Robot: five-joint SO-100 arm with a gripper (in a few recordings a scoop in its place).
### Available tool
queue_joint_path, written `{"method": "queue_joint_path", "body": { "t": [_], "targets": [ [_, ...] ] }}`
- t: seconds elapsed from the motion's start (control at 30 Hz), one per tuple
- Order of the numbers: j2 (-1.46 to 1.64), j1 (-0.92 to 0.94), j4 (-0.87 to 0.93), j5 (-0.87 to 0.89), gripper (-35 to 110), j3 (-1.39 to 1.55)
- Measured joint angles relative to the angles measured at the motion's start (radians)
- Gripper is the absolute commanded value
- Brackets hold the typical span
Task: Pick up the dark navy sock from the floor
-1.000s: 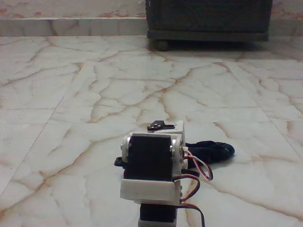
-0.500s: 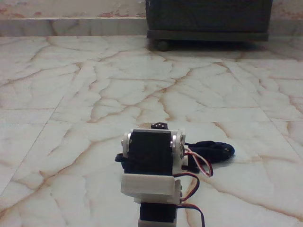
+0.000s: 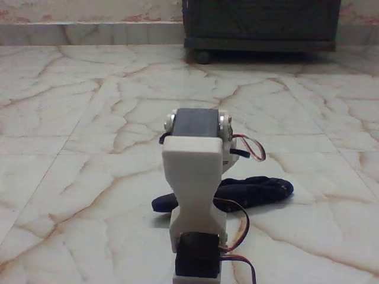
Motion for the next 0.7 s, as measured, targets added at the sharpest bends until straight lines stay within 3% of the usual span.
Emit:
{"method": "queue_joint_path", "body": {
  "t": [0.2,0.33,0.7],
  "targets": [
    [-0.196,0.0,0.233,0.189,0,-0.276],
    [-0.419,0.0,0.482,0.348,0,-0.571],
    [-0.868,-0.034,0.733,0.497,9,-1.072]
  ]
}}
